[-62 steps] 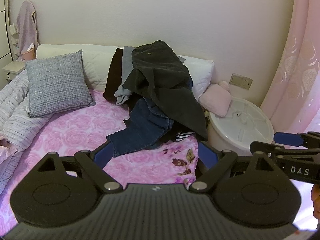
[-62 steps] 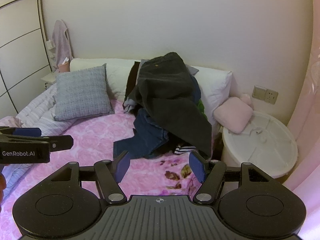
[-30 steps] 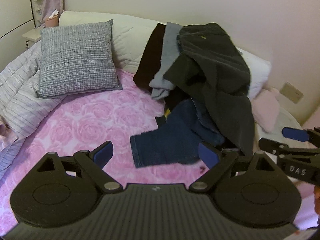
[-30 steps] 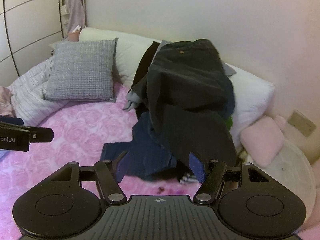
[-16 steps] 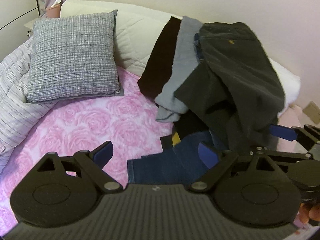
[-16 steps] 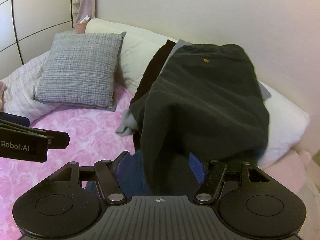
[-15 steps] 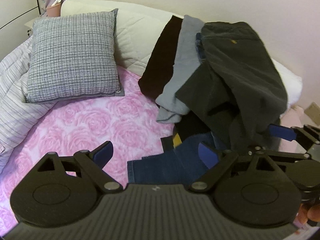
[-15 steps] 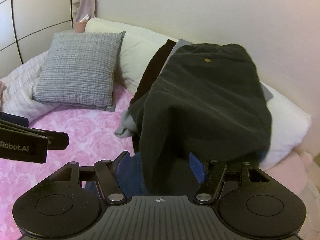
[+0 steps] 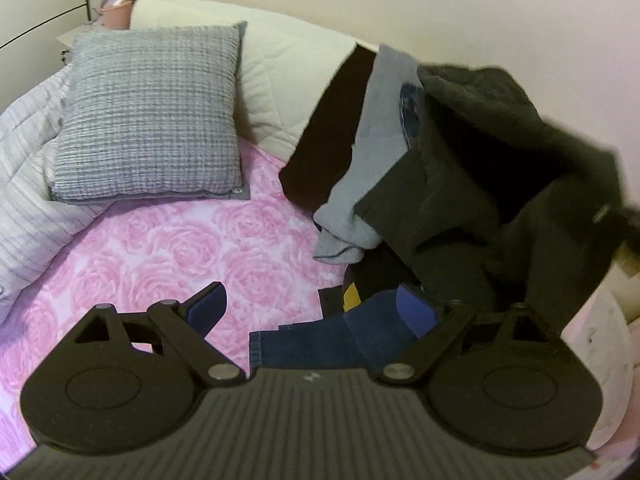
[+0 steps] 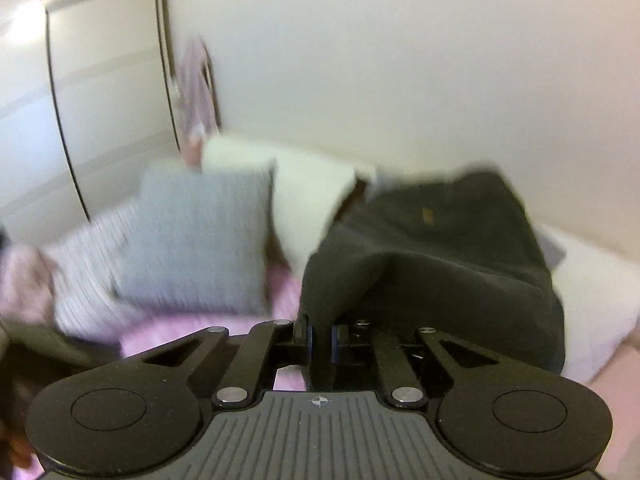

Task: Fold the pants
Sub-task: 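Grasp the dark green trousers with the right gripper and lift them off the heap, then carry the dark trousers to open bedspread and drop them with the right gripper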

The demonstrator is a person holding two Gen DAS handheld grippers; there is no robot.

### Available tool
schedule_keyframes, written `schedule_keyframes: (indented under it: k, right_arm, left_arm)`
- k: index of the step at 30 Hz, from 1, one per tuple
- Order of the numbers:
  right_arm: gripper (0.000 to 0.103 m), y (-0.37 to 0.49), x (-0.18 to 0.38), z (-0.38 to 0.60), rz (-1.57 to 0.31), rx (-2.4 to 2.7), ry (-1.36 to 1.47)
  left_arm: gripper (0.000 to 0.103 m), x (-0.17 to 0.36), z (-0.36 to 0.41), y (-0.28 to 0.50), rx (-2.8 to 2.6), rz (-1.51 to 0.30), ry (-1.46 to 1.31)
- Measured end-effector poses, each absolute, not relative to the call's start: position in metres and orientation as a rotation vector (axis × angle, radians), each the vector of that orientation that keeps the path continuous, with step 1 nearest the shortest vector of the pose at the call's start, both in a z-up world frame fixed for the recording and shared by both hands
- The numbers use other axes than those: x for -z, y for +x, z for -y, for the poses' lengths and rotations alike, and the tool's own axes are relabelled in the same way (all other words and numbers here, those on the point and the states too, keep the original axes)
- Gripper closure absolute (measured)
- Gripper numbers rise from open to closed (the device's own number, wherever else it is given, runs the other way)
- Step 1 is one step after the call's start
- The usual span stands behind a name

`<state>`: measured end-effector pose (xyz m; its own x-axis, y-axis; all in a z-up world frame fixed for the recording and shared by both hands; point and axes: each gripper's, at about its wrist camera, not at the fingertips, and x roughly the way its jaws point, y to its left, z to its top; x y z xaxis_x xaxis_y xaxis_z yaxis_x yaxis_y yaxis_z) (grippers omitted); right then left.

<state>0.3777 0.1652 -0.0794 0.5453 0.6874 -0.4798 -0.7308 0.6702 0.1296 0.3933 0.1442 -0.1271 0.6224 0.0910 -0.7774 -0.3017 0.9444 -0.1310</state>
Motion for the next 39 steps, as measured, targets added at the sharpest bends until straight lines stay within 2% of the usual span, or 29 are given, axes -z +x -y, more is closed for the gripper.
schedule_keyframes:
  k: [5, 9, 17, 25, 30, 33, 35, 36, 37, 38, 39]
  right_arm:
    - [0.099, 0.330, 0.004, -0.152, -0.351, -0.987, 0.071]
    - [0.099, 0.276, -0.041, -0.160, -0.289, -1.125, 0.166]
    - [0.099, 0.122, -0.122, -0.202, -0.138, -1.346, 0.319]
    - [0.099, -0.015, -0.219, -0.224, -0.020, -1.421, 0.576]
    - [0.099, -0.078, -0.249, -0.204, -0.006, -1.373, 0.657]
    - [0.098, -0.099, -0.229, -0.191, -0.104, -1.373, 0.571]
    - [0.090, -0.106, -0.202, -0.183, -0.251, -1.442, 0.405]
    - [0.075, -0.108, -0.184, -0.185, -0.337, -1.487, 0.274]
    - [0.052, -0.110, -0.157, -0.194, -0.468, -1.547, 0.065]
    - [0.045, -0.113, -0.124, -0.205, -0.621, -1.581, -0.151]
    - [0.045, -0.114, -0.085, -0.214, -0.801, -1.574, -0.352]
  left_arm:
    - [0.013, 0.101, -0.158, 0.335, -0.282, -0.796, -0.308]
    - [0.013, 0.076, -0.180, 0.254, -0.369, -0.719, -0.358]
    - [0.013, 0.030, -0.237, 0.032, -0.680, -0.557, -0.444]
    - [0.013, -0.034, -0.253, -0.197, -0.993, -0.387, -0.432]
    - [0.012, -0.056, -0.245, -0.293, -1.149, -0.317, -0.445]
    - [0.011, -0.052, -0.238, -0.330, -1.209, -0.322, -0.475]
    - [0.011, -0.039, -0.233, -0.346, -1.237, -0.355, -0.511]
    - [0.011, -0.031, -0.230, -0.352, -1.246, -0.383, -0.530]
    - [0.011, -0.024, -0.226, -0.360, -1.253, -0.409, -0.543]
    - [0.011, -0.012, -0.223, -0.364, -1.263, -0.453, -0.564]
    - [0.011, -0.002, -0.216, -0.364, -1.271, -0.486, -0.581]
